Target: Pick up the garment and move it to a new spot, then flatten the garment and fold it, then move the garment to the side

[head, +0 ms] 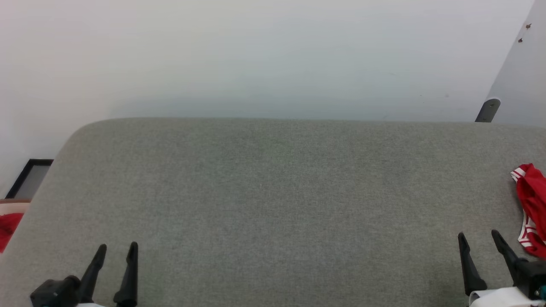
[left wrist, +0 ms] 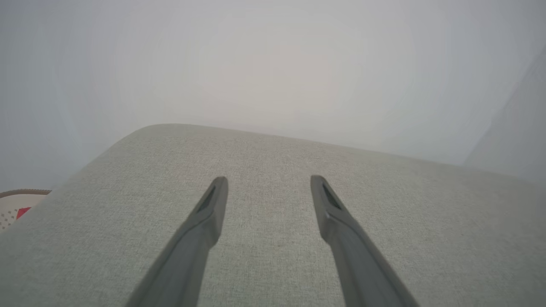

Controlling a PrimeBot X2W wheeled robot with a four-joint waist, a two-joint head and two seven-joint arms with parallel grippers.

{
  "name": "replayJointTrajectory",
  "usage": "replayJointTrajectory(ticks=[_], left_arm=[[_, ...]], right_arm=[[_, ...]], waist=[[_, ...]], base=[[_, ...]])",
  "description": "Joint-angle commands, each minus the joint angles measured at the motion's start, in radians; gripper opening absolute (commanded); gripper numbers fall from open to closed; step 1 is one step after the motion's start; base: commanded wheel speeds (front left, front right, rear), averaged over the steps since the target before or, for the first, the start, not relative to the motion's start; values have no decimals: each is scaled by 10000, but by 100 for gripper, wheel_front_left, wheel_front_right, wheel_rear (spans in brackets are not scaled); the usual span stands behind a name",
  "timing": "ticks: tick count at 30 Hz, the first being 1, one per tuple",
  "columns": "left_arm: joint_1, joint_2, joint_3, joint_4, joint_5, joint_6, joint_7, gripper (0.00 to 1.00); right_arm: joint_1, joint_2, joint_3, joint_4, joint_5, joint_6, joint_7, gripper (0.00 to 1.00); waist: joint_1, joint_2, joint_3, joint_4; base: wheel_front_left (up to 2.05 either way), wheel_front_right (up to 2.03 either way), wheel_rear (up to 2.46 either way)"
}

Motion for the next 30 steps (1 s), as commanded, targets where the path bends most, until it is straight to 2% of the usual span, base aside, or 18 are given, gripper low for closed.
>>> replayJointTrajectory(ticks=[1, 9, 20, 21, 25, 30], left_arm=[[95, 64, -35, -32, 38, -34, -9, 100], [161, 178, -224, -238, -66, -41, -9, 100], [232, 178, -136, -579, -48, -43, -9, 100], [185, 186, -152, -566, -63, -2, 1, 0], [334, -110, -254, -245, -84, 2, 7, 0], [199, -289, -146, -227, -866, 0, 268, 0]], right_arm=[[204, 119, -67, -117, -33, -11, -46, 100], [531, 436, -135, -436, -151, -11, -46, 100], [638, 481, -147, -467, -95, -11, -46, 100], [504, 456, -148, -448, -93, 0, 0, 0], [579, 580, -136, -93, -81, 2, 66, 0], [402, 643, -273, -59, 930, 1, 405, 0]], waist=[[0, 0, 0, 0], [0, 0, 14, -91], [0, 0, 6, -147], [0, 0, 6, -148], [1, 0, 8, -151], [1, 0, 30, -163]], base=[[0, 0, 0], [0, 0, 0], [0, 0, 0], [0, 0, 0], [0, 0, 0], [0, 0, 0]])
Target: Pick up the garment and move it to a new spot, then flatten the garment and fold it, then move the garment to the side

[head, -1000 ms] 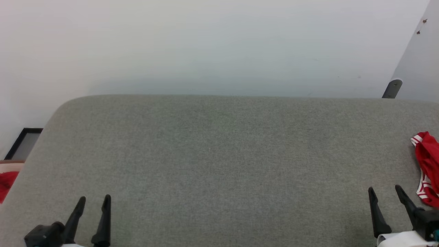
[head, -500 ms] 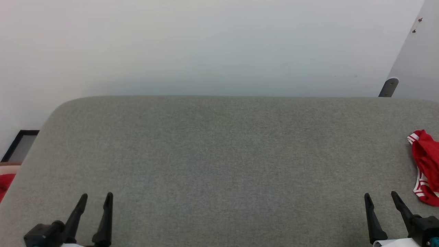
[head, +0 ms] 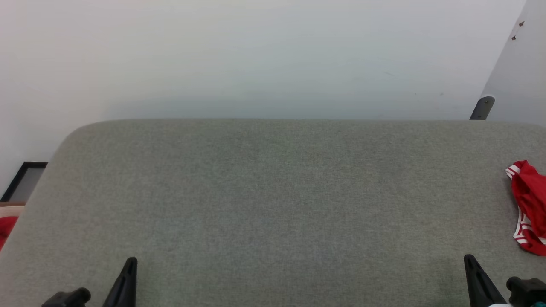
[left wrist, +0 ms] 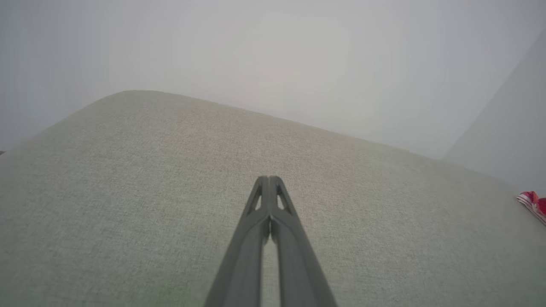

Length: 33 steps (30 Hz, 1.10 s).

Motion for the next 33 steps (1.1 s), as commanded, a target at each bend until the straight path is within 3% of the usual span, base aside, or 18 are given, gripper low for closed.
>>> replayJointTrajectory(ticks=[1, 33], left_arm=[[-252, 44, 134, -143, -424, -3, 93, 0], [-942, -864, 679, -48, -4347, -16, 1415, 0]], right_arm=[[-274, -12, -82, -164, 561, -1, 112, 0], [-692, 313, -222, -523, 5835, -4, 1327, 0]], waist=[[0, 0, 8, -3], [0, 0, 151, -73]], base=[[0, 0, 0], [0, 0, 0]])
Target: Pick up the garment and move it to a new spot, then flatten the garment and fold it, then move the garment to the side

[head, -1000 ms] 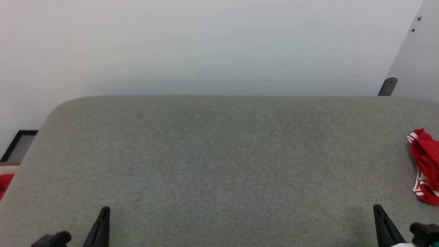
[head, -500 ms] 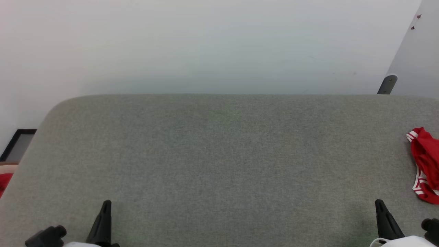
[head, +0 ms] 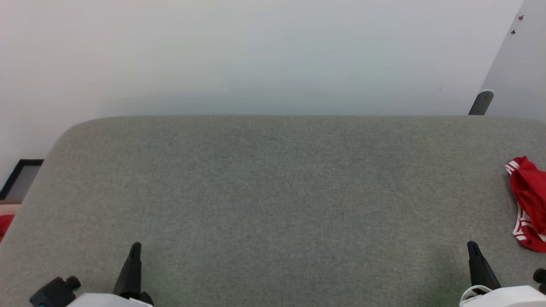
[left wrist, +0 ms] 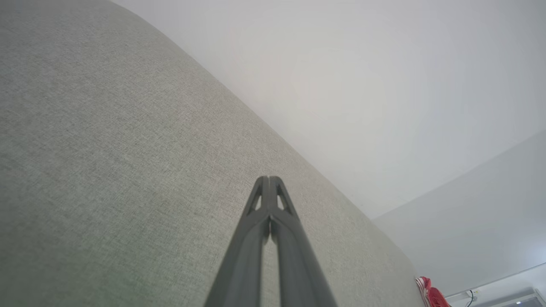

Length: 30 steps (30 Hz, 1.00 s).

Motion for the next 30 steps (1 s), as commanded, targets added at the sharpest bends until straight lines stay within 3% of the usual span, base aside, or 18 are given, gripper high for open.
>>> replayJointTrajectory(ticks=[1, 30], left_arm=[[-261, 37, 98, -104, -253, -17, 50, 0], [-707, -587, 460, -32, -2884, -30, 943, 0]], right_arm=[[-300, -2, -51, -164, 333, -2, 50, 0], [-617, 222, -204, -340, 3856, -4, 930, 0]], waist=[[0, 0, 5, -3], [0, 0, 138, -68]], base=[[0, 0, 0], [0, 0, 0]])
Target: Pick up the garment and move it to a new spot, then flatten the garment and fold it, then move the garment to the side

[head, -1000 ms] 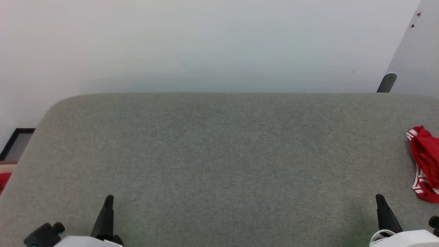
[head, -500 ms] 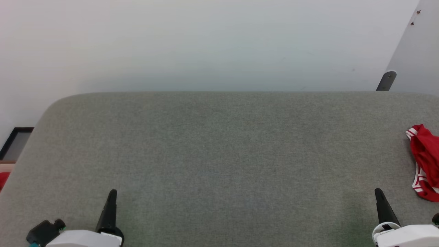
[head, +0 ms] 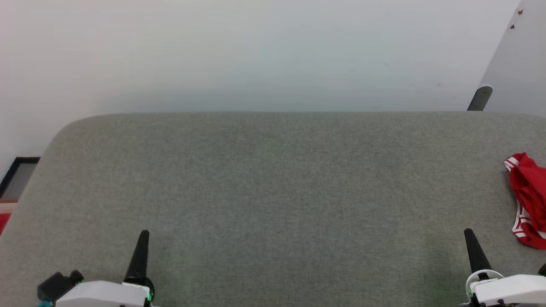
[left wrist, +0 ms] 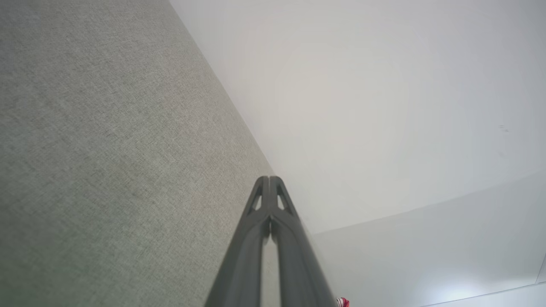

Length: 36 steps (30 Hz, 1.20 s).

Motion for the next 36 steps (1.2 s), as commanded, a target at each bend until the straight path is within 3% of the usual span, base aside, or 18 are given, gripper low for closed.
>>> replayJointTrajectory(ticks=[1, 36], left_arm=[[-201, 13, 71, -64, -201, -30, 58, 0], [-586, -556, 394, 13, -2562, -46, 854, 0]], right_arm=[[-243, 12, -50, -132, 292, -2, 69, 0], [-495, 209, -178, -270, 3459, -4, 866, 0]], waist=[[0, 0, 6, -3], [0, 0, 166, -81]], base=[[0, 0, 0], [0, 0, 0]])
